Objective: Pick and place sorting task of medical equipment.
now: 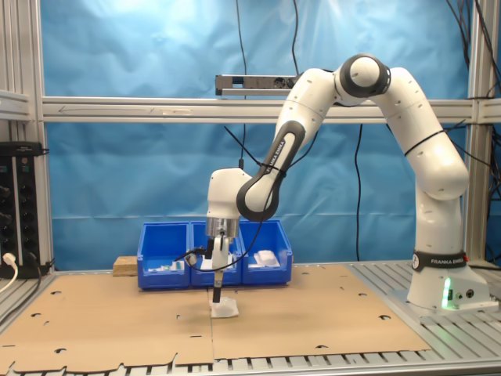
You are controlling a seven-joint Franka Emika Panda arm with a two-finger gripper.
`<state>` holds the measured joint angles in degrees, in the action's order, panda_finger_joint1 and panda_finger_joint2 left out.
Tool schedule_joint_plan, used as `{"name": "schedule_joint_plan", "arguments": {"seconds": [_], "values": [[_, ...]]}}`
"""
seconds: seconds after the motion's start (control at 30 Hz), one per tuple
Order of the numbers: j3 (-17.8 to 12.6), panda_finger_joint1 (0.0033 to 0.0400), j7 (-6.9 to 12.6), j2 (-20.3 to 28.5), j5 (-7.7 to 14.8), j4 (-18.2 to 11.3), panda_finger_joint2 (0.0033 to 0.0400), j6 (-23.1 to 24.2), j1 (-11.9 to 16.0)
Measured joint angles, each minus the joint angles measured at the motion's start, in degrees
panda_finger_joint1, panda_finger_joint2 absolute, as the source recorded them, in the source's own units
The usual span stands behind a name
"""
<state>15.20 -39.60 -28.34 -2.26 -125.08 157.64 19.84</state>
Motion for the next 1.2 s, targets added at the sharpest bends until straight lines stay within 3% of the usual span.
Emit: {"name": "schedule_joint_plan", "arguments": {"seconds": [1.2], "values": [[-0.30,0.0400,0.00,-1.34,0.00,-0.50,0.0400,0.84,-0.01]]}}
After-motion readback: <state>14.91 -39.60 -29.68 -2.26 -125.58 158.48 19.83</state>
